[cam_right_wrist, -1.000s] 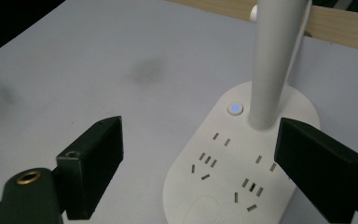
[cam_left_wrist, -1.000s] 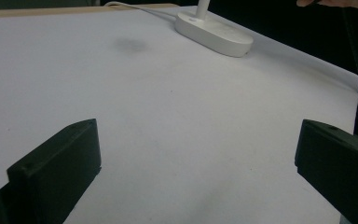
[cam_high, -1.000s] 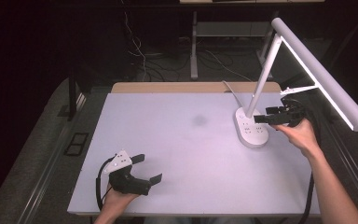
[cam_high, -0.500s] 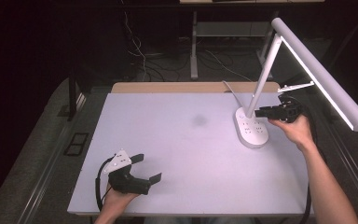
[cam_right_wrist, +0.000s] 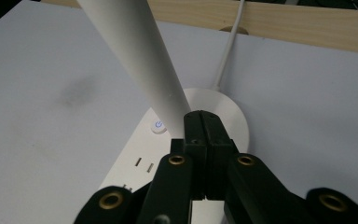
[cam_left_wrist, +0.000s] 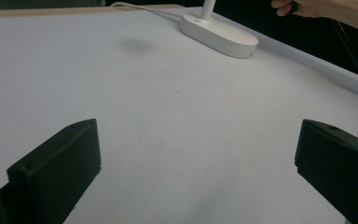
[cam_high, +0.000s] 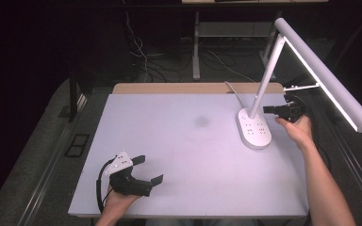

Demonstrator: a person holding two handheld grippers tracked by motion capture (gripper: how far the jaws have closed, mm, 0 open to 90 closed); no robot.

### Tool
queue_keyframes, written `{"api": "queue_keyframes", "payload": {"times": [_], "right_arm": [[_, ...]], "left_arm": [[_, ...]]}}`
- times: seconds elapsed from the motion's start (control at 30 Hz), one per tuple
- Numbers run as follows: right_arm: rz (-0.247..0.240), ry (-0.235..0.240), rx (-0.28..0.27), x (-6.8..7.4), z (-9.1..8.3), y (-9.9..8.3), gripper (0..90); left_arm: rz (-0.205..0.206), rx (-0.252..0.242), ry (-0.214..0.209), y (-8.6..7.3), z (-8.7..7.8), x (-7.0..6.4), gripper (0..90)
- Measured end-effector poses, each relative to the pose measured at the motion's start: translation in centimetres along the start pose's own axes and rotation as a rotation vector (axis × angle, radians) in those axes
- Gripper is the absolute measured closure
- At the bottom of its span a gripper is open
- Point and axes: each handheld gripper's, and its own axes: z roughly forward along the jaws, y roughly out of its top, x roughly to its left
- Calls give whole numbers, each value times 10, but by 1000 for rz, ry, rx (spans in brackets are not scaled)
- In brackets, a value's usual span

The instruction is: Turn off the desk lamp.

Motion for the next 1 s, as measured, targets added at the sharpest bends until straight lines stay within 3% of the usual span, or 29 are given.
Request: {"api": "queue_keyframes", "payload": {"times": [0.5, 0.6, 0.77, 1.0], "right_arm": [[46, -35, 68, -11, 33, 0, 900], [32, -56, 91, -14, 39, -3, 900], [68, -23, 58, -16, 42, -4, 900], [81, -26, 54, -16, 43, -5, 900]], "left_arm": [[-9, -4, 8, 0, -1, 1, 0], [-7, -3, 7, 0, -2, 1, 0], [-7, -2, 4, 0, -1, 1, 0], [-7, -2, -1, 0, -2, 1, 0]]}}
